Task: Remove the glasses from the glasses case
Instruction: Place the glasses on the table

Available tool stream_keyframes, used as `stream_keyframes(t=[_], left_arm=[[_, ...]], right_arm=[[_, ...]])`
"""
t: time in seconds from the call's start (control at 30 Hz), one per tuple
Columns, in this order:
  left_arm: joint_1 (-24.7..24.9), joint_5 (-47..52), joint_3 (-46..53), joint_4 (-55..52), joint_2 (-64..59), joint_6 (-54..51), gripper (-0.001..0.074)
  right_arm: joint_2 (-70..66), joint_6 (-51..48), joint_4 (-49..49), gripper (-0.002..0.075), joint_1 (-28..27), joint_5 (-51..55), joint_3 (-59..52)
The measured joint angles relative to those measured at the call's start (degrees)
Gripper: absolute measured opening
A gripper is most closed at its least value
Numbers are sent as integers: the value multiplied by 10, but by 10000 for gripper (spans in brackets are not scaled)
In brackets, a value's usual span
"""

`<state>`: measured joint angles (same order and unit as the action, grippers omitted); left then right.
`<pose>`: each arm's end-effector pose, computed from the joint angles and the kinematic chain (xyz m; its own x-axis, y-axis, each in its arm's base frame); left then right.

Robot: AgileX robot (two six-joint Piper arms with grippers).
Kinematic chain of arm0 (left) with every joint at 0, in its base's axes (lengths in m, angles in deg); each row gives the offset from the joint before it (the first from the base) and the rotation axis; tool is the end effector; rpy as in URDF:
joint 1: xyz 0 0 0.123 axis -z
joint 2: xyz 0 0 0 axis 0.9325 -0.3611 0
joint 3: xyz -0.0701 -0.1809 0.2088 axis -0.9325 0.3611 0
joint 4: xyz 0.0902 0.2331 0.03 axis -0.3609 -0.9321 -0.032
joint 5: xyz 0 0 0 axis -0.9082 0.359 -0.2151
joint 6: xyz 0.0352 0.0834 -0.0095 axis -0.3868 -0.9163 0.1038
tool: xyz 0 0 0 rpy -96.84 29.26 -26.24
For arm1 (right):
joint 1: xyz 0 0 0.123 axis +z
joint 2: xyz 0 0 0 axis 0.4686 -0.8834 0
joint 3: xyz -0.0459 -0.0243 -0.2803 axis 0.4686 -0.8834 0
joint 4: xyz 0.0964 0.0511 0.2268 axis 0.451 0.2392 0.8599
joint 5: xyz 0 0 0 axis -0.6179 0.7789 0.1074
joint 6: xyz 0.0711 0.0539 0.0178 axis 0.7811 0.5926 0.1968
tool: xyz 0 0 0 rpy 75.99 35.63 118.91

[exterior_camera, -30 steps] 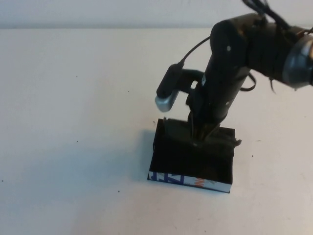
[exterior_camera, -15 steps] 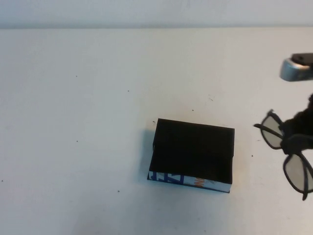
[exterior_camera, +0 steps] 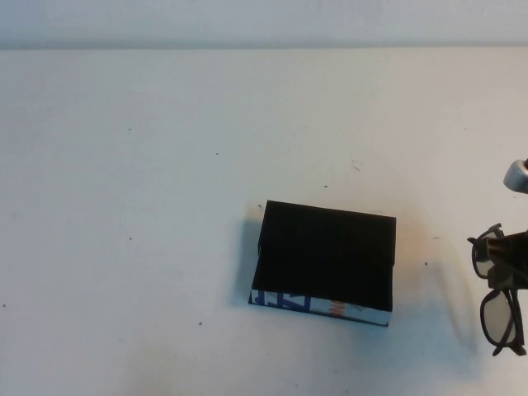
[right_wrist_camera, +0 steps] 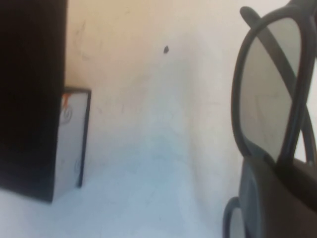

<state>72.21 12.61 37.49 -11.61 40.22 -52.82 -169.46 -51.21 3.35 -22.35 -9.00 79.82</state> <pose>0.0526 -0.0034 0.1739 -0.2705 0.0855 -0.9589 0.0826 0.9944 0.0653 0.2569 0.0407 0.2168 -0.9405 0.0479 -0.3364 -0.0245 0.9779 0.2078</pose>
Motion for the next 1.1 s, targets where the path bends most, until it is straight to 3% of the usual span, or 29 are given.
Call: stream_keyframes(t=[0.47, 0.7, 0.97, 1.1], left_arm=[[0, 0, 0, 0, 0, 0, -4], [0, 0, 0, 0, 0, 0, -4], [0, 0, 0, 0, 0, 0, -5], [0, 0, 0, 0, 0, 0, -4]], right_arm=[[-90, -3, 33, 24, 0, -26, 0], [-87, -11, 35, 189, 0, -15, 0], [30, -11, 23, 228, 0, 7, 0], [154, -24, 11, 181, 0, 30, 0]])
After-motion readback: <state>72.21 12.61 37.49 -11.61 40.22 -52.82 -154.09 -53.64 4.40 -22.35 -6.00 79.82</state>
